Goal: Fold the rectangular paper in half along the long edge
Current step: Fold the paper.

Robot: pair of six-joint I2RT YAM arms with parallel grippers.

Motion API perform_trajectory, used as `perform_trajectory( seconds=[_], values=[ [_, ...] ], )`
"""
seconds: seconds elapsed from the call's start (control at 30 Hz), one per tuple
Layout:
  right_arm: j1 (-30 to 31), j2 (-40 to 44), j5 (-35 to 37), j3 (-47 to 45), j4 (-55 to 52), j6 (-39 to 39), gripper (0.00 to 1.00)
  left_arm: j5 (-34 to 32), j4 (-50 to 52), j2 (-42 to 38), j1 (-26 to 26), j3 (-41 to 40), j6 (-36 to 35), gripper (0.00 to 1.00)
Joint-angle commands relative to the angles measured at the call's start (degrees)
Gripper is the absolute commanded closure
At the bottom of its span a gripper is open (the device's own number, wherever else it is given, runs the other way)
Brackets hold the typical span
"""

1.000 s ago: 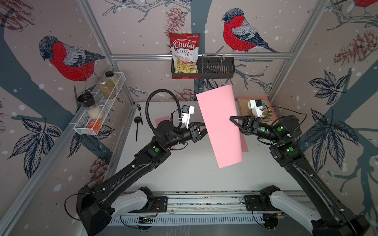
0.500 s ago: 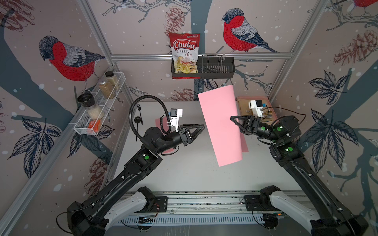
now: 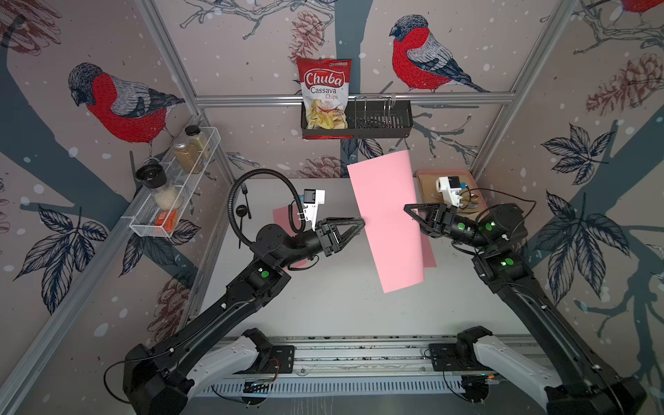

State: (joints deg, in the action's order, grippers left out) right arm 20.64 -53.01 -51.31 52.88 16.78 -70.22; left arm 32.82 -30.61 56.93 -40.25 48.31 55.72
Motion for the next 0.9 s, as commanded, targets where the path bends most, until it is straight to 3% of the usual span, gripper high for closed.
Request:
perform_trajectory(
  seconds=[0.0,0.3,0.63,0.87],
  values=[
    [0.58,0.13,0.99,0.13,0.45,1.87,0.65,0.67,-4.96,1.26,-0.83,0.50,0.65,0.56],
    [3.86,-0.89,2.92,-0.49,0.42,3.16,0.64,0.86,-6.83,5.02,-2.55,2.75,0.44,0.59],
    [5.12,-1.19,2.28,-2.48,5.68,-0.15,0.62,1.40,-8.50,6.35,-3.15,2.66,0.79,0.95],
    [5.51,-1.50,1.76,-3.58,9.15,-2.43,0.62,1.88,-8.93,6.79,-3.52,3.17,0.80,1.00]
  ],
)
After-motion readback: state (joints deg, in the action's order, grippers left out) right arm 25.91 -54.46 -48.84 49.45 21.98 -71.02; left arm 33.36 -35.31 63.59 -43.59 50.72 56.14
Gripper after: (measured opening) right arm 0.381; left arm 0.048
